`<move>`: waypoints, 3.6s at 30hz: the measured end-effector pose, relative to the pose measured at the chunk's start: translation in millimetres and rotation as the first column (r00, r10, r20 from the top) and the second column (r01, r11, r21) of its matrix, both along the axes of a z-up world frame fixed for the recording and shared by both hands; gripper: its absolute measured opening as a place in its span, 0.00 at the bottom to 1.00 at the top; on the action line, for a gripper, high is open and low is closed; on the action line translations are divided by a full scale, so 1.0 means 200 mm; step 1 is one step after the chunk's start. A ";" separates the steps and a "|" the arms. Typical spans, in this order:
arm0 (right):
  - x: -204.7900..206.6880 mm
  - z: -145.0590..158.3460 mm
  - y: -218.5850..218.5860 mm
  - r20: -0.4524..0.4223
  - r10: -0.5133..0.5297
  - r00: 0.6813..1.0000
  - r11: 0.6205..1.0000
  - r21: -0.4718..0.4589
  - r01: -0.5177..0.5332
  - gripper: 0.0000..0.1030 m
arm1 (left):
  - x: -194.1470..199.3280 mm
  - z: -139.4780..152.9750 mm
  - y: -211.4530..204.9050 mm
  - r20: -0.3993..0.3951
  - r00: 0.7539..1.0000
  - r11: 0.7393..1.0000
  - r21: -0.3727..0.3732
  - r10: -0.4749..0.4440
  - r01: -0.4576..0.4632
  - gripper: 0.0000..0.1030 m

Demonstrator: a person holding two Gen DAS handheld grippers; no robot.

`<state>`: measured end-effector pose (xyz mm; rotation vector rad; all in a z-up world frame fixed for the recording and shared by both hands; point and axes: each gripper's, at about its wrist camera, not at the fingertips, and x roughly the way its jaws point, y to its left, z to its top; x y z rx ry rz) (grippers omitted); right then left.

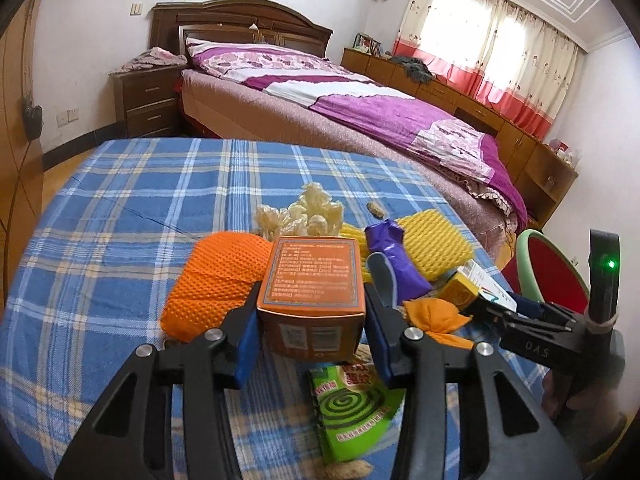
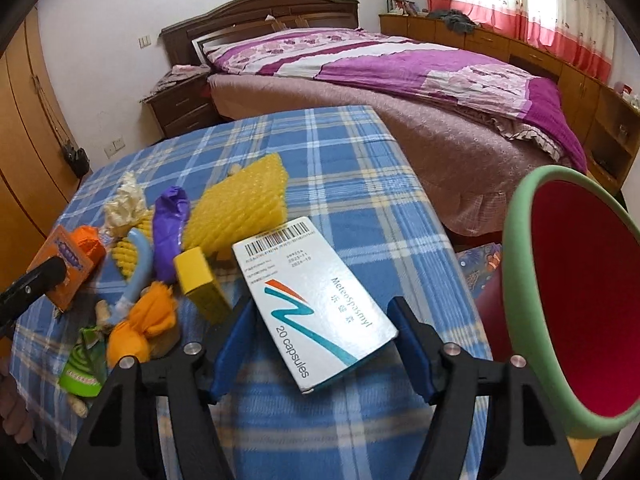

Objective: Collect trash
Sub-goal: 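Grasp the white capsule box with the right tool while the left tool grasps the orange cardboard box, then carry both boxes over the red bucket and open both tools to drop them, then move both tools back from the bucket toward the table items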

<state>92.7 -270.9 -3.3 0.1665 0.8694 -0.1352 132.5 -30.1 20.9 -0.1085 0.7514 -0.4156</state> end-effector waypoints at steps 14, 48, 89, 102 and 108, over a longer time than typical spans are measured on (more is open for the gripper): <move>-0.37 0.19 0.00 0.107 -0.050 0.993 0.996 0.078 0.042 0.68 | -0.26 0.19 -0.04 0.079 0.997 1.000 -0.008 -0.023 0.023 0.45; -0.79 0.39 -0.68 0.229 -0.315 0.921 0.948 0.126 0.293 0.68 | -0.38 0.37 -0.87 0.103 0.938 0.944 0.044 -0.330 0.327 0.45; -0.83 0.22 -1.09 0.190 -0.467 0.864 0.882 0.176 0.438 0.70 | -0.35 0.12 -1.53 0.011 0.844 0.840 0.110 -0.536 0.532 0.52; -0.86 0.28 -0.99 0.203 -0.444 0.872 0.893 0.182 0.412 0.74 | -0.36 0.16 -1.37 0.007 0.881 0.878 0.088 -0.474 0.471 0.55; -0.86 0.31 -0.91 0.205 -0.422 0.883 0.903 0.186 0.389 0.78 | -0.37 0.17 -1.26 0.001 0.902 0.899 0.079 -0.432 0.431 0.57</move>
